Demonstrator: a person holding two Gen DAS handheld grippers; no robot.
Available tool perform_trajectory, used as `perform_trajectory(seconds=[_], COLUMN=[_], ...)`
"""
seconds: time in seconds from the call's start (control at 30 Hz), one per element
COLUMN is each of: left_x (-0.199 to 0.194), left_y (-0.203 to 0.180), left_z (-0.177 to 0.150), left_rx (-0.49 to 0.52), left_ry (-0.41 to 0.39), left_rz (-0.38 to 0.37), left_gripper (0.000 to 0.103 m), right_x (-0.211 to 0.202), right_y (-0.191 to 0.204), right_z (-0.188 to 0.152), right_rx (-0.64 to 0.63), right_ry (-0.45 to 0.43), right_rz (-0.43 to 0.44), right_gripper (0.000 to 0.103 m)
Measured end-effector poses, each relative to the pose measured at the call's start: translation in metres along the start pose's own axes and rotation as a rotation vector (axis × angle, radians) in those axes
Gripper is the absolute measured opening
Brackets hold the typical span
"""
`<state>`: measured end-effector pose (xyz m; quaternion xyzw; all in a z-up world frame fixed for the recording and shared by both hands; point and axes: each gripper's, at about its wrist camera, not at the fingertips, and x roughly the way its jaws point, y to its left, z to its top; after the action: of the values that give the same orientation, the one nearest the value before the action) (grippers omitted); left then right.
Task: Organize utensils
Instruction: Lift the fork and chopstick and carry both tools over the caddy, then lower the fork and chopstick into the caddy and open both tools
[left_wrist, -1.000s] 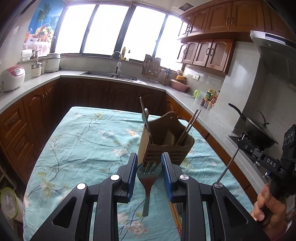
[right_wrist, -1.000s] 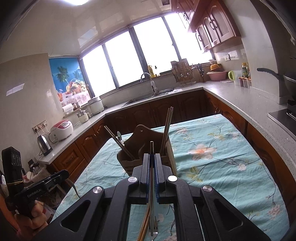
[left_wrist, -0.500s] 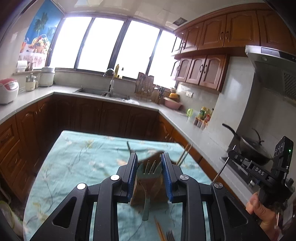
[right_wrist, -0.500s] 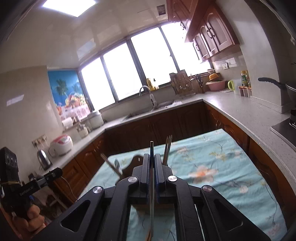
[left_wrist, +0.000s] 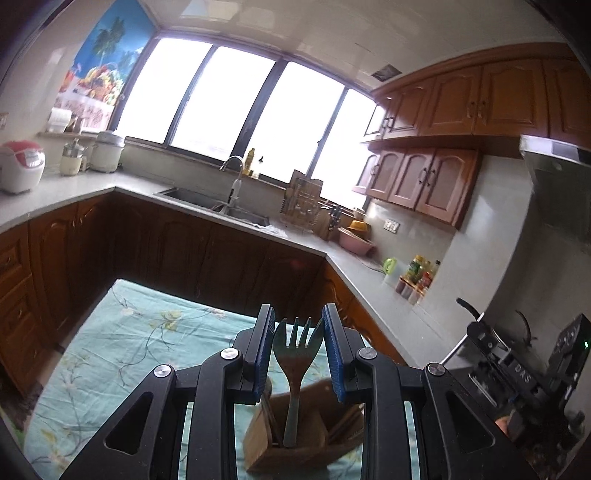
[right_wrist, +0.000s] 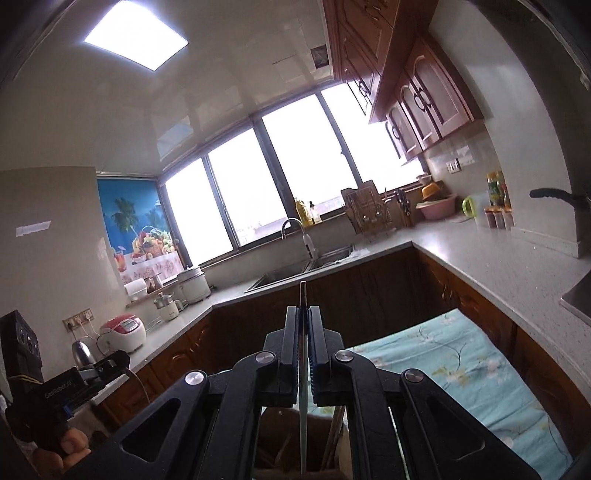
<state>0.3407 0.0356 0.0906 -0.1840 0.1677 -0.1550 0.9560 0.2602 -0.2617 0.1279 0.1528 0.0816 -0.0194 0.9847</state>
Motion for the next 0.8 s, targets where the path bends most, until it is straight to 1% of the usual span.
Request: perform_trajectory(seconds=[0.2,0.3,0.43,0.53,0.63,0.8], left_x=[0.045,0.061,0.085,0.096,0.097,0.102], left_y=[0.012,0.012,0.013,0.013,0.018,0.010], left_z=[-0.023,-0.034,-0.047,-0.049,-0.048,-0.052], left_rx=[-0.041,-0.041,-0.040,-0.038,-0.026,0.002], left_ry=[0.028,0.056,0.103,0.122,0.132,0.155], left_rz=[0.029,0.042,0.041,0.042,0.045,0.057], left_gripper=[0.025,0.025,0.025,0.025,0.025,0.025], right_x=[0.023,0.032,0.040,0.045,0.049,0.056], right_y=[-0.006,-0.012,-0.022,-0.026,-0.029,-0.032], right_z=[-0.017,-0.029,-0.047,-0.059,-0.066,-0.078], right_rx=[-0.029,-0.021,-0.004,0.008,0.021,0.029], right_ry=[0.009,0.028,0.062,0.091,0.118,0.152], right_rz=[-0.016,-0.021,-0.029,-0.032,-0.030,-0.032], right_gripper=[0.004,0.004,0.004,0.004,0.004,0.004])
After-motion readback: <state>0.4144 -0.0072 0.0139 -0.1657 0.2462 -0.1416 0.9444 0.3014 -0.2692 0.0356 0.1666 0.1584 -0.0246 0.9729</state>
